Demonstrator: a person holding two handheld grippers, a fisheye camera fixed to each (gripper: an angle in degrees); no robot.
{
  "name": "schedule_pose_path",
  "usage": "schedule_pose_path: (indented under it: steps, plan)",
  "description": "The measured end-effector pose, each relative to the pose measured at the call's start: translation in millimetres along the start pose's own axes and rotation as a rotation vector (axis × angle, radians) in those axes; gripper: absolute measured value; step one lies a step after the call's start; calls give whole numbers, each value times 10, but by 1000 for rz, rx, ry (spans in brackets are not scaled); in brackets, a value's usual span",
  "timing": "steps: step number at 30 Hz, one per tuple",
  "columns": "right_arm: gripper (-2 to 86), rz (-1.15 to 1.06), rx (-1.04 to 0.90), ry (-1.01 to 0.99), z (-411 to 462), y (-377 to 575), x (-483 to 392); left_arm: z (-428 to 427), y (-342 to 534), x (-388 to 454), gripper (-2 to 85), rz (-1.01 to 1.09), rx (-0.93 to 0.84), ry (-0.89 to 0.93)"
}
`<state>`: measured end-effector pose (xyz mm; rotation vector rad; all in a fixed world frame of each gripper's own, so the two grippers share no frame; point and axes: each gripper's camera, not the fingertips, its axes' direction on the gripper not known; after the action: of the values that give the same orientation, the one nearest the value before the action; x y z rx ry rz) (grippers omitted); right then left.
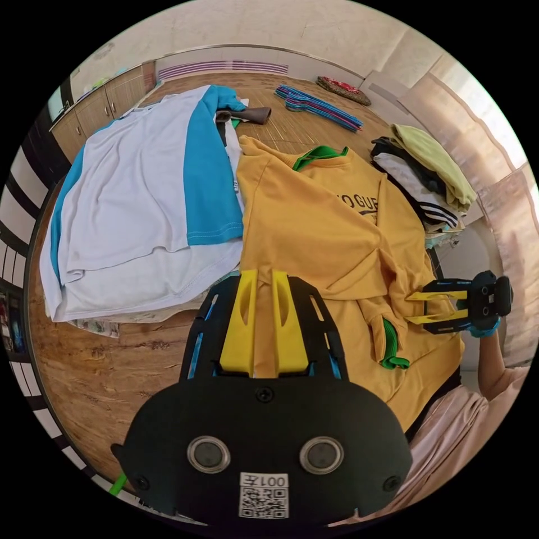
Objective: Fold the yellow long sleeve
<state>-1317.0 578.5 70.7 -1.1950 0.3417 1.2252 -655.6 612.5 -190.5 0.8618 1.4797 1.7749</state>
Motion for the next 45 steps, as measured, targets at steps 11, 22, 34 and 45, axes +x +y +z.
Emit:
schedule_pose_path:
  steps: [11, 22, 34, 45]
  plan:
    - [16, -3, 213, -221, -946, 803, 532, -108, 21, -157, 5, -17, 19, -60]
    - [24, -12, 104, -376, -868, 1036, 801, -76, 78, -338, 19, 1, 28, -45]
    - [73, 243, 670, -198, -954, 280, 1940, 64, 191, -387, 45, 172, 29, -50]
    - [96, 404, 639, -120, -319, -1299, 2801, -34, 360, -591, 50, 221, 87, 53]
